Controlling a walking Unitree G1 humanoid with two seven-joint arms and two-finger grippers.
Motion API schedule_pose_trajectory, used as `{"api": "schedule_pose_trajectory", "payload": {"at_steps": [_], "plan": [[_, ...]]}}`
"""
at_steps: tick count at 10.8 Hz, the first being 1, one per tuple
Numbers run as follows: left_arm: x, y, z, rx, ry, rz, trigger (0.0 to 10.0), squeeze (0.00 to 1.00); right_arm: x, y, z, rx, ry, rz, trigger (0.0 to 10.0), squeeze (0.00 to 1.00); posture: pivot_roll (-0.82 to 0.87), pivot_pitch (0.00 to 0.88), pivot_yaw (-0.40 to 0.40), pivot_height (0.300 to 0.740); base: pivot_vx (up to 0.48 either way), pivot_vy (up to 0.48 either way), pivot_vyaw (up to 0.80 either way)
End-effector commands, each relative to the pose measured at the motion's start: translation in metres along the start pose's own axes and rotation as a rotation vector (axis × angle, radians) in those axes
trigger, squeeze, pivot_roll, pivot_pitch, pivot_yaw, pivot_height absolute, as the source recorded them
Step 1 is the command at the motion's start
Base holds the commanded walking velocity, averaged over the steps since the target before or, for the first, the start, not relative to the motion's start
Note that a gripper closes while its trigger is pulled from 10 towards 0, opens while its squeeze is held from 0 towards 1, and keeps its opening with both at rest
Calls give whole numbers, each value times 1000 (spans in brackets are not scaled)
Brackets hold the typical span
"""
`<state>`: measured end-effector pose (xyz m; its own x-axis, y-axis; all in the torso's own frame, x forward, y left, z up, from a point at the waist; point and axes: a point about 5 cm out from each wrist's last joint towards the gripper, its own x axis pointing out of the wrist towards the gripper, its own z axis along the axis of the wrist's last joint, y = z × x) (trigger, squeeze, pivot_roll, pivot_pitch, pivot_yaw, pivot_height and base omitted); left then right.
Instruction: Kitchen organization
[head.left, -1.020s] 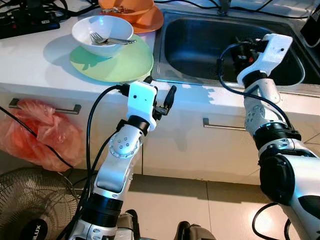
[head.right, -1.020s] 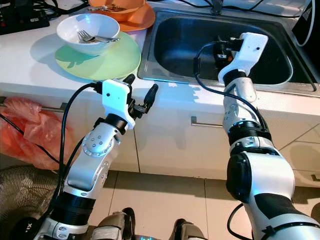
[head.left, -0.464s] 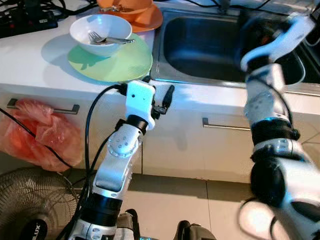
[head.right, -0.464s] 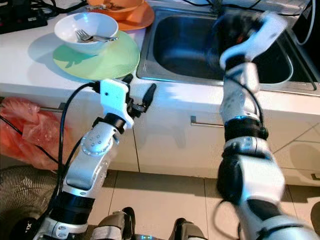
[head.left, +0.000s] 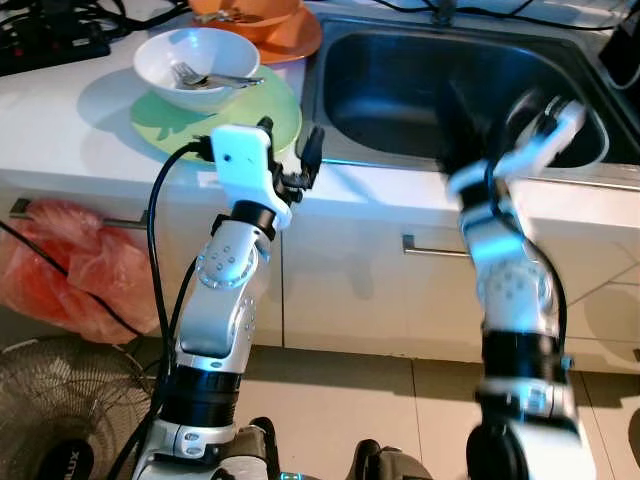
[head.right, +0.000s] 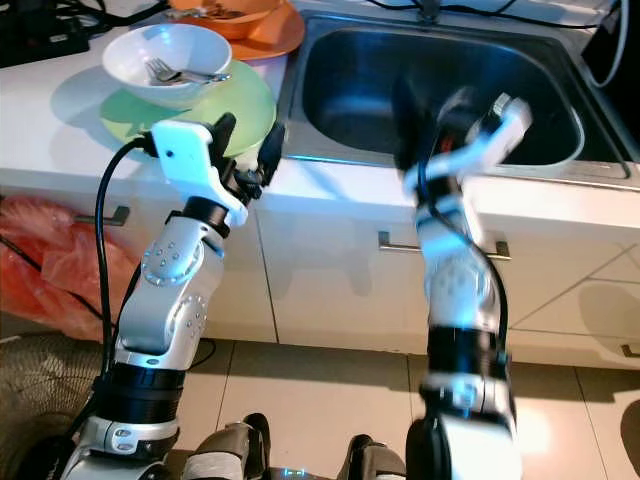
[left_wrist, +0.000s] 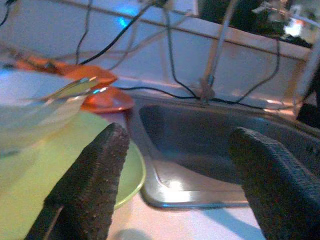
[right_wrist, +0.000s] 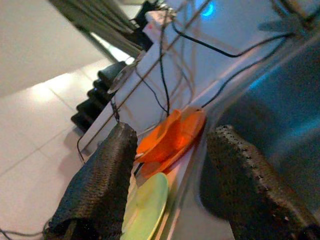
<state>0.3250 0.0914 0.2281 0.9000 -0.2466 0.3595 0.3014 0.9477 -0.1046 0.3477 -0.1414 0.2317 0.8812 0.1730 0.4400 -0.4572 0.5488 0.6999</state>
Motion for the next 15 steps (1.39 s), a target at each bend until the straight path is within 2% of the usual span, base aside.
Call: {"api": "schedule_pose_trajectory", "payload": {"at_steps": [1, 2, 3, 4, 5, 7, 9, 13, 14, 15], "plan": [[2, 3, 0, -40, 9, 22, 10000, 1000, -5, 1, 5, 25, -17, -16, 10000, 0, 106, 191, -52, 740, 0, 0, 0], [6, 10, 2, -80, 3, 43, 10000, 1000, -14, 4, -1, 61, 16, -42, 10000, 0, 104, 188, -50, 740, 0, 0, 0], [10, 18, 4, -136, 0, 87, 10000, 1000, -20, 6, -6, 86, 34, -52, 10000, 0, 103, 183, -47, 740, 0, 0, 0], [14, 23, 5, -157, 5, 109, 10000, 1000, -22, 8, -10, 90, 42, -55, 10000, 0, 99, 180, -45, 740, 0, 0, 0], [18, 29, 7, -209, 3, 135, 10000, 0, -24, 10, -13, 102, 49, -62, 10000, 0, 96, 173, -45, 740, 0, 0, 0], [22, 37, 8, -325, 8, 178, 10000, 0, -26, 13, -15, 110, 60, -66, 10000, 0, 90, 166, -45, 740, 0, 0, 0], [27, 43, 10, -523, -16, 209, 10000, 0, -26, 15, -14, 112, 59, -69, 10000, 0, 91, 162, -48, 740, 0, 0, 0], [34, 43, 18, -564, -46, 192, 10000, 0, -25, 17, -14, 115, 62, -73, 10000, 0, 87, 171, -54, 740, 0, 0, 0], [36, 44, 20, -572, -52, 193, 8902, 0, -25, 17, -14, 115, 62, -74, 10000, 0, 86, 171, -55, 740, 0, 0, 0], [39, 47, 22, -592, -69, 209, 4824, 0, -25, 17, -15, 117, 62, -76, 10000, 0, 86, 172, -57, 740, 0, 0, 0]]}}
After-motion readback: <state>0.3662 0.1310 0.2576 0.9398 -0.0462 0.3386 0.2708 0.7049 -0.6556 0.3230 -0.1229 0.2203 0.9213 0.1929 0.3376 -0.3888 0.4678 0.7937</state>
